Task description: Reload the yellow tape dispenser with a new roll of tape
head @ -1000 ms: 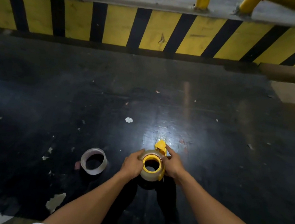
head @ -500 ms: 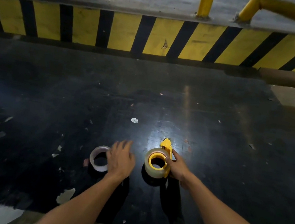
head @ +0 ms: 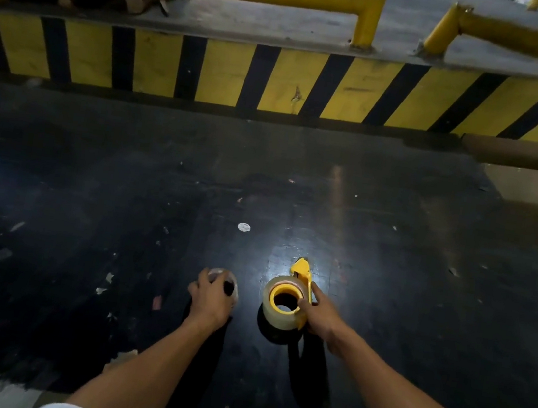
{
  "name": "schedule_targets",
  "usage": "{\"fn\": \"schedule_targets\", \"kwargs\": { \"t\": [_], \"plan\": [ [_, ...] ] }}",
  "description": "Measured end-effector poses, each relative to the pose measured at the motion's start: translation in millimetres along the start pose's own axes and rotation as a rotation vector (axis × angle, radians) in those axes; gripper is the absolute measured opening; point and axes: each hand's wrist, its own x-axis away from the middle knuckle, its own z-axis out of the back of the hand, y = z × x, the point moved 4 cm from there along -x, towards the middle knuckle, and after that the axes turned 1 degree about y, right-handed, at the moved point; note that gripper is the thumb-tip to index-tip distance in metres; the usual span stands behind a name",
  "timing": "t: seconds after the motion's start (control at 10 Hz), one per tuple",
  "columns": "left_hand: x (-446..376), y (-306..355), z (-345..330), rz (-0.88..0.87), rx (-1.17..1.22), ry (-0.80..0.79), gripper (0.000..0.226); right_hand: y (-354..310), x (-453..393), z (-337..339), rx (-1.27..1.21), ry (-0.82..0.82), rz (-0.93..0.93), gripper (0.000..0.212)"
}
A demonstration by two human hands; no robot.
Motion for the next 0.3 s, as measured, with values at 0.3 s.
{"fn": "schedule_targets", "kwargs": {
  "t": [0.3],
  "plan": [
    [28,23,-4,-0.06,0.216,0.271,0.045,14,14,-1,0.132,0.094,-0.018,0.053]
  ]
}}
